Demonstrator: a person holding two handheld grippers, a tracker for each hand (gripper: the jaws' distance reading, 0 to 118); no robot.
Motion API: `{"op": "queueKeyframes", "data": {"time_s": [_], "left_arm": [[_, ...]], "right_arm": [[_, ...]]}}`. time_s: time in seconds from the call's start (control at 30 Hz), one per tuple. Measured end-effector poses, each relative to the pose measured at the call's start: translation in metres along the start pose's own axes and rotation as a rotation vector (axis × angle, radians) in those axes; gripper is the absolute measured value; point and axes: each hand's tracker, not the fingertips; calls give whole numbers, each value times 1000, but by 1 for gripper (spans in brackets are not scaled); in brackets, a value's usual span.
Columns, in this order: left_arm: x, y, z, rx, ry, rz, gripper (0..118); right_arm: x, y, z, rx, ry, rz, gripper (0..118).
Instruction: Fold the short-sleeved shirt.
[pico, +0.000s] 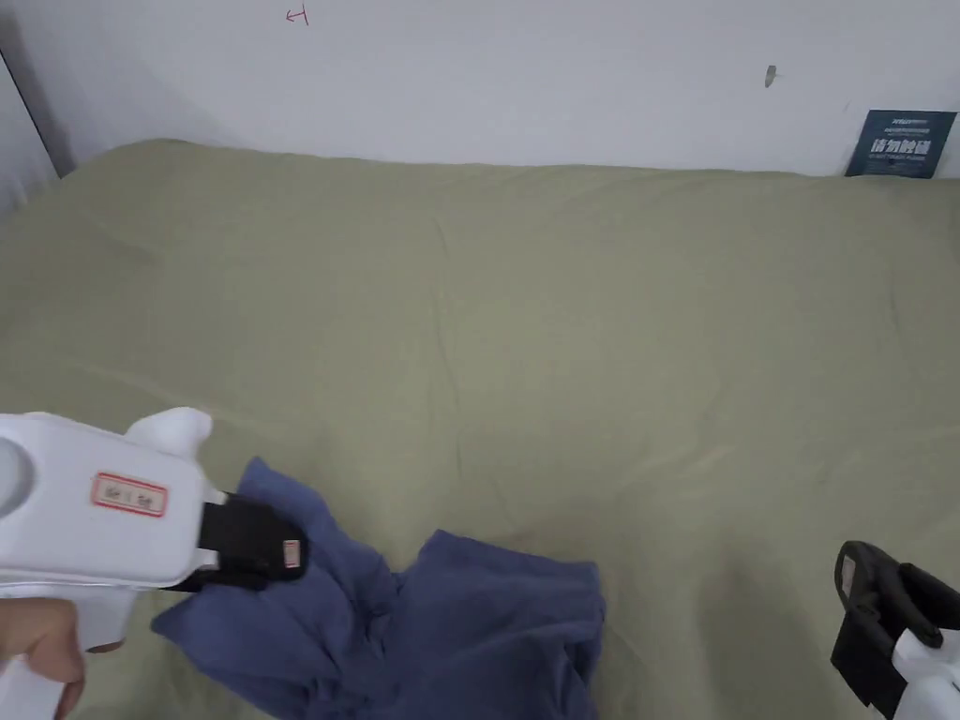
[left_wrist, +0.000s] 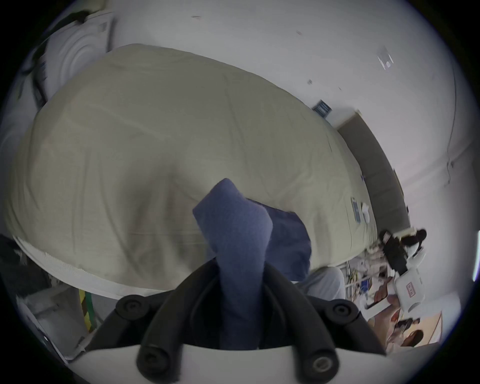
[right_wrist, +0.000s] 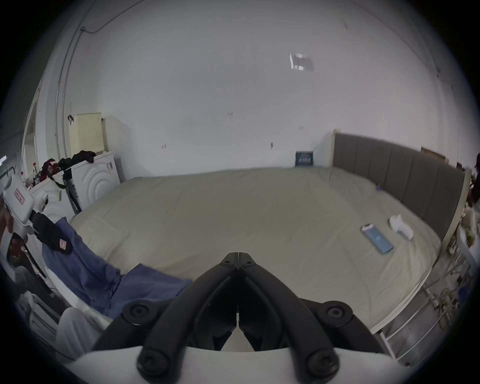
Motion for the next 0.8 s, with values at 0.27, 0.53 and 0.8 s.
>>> {"op": "queueKeyframes", "data": {"time_s": [0.27, 0.53, 0.8], "left_arm": [[92, 1, -88, -134, 56, -151, 8], [127, -2, -167, -138, -113, -127, 118], [49, -16, -105, 29, -362, 102, 0]], "right_arm": [[0, 24, 17, 160, -60, 54, 2], [10, 18, 14, 104, -69, 17, 2], [15, 13, 8, 56, -43, -49, 2]]}}
